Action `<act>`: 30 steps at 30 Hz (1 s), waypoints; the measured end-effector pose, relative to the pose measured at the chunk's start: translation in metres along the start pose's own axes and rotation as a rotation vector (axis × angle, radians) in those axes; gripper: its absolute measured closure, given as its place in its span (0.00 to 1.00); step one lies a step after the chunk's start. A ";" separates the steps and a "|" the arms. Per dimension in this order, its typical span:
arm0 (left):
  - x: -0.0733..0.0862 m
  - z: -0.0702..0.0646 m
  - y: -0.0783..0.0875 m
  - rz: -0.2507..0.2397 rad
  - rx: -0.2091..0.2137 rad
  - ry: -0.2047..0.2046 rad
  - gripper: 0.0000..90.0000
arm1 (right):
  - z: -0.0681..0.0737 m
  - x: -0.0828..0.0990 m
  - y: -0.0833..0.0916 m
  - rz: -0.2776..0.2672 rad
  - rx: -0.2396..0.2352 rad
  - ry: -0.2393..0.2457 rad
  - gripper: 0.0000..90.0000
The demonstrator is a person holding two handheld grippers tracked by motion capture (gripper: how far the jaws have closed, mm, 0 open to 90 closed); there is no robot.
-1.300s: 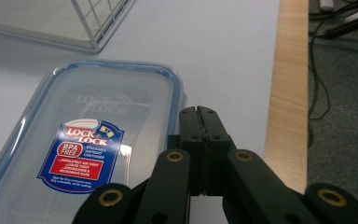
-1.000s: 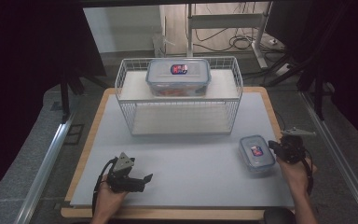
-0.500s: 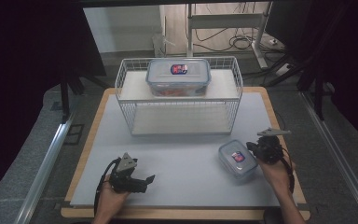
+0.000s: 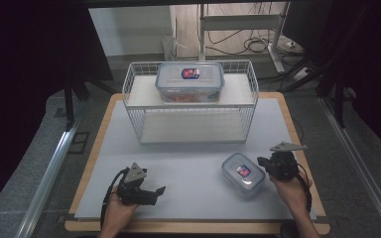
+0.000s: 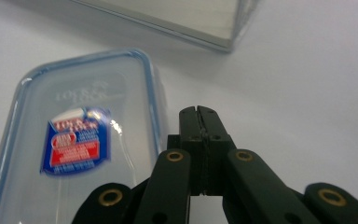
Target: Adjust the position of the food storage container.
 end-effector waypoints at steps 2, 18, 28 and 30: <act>0.000 -0.002 -0.001 0.006 0.003 -0.002 0.08 | -0.004 0.004 0.003 0.007 0.005 -0.015 0.99; 0.000 -0.006 -0.005 0.016 0.012 -0.012 0.08 | 0.006 0.047 0.030 0.111 0.005 -0.069 0.99; -0.001 -0.006 -0.006 0.018 0.014 -0.013 0.08 | 0.013 0.044 0.023 0.141 -0.005 -0.108 0.99; -0.001 -0.006 -0.007 0.017 0.016 -0.013 0.08 | 0.014 0.041 0.017 0.149 -0.015 -0.106 0.99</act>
Point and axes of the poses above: each handheld gripper's, and its own axes: y roughly backward along the jaws, x roughly out of its underside, z roughly to its left, the point moved 6 cm from there along -y, roughly forward along the jaws, and after that the axes turned 8 degrees about x, right-handed, at the moved point
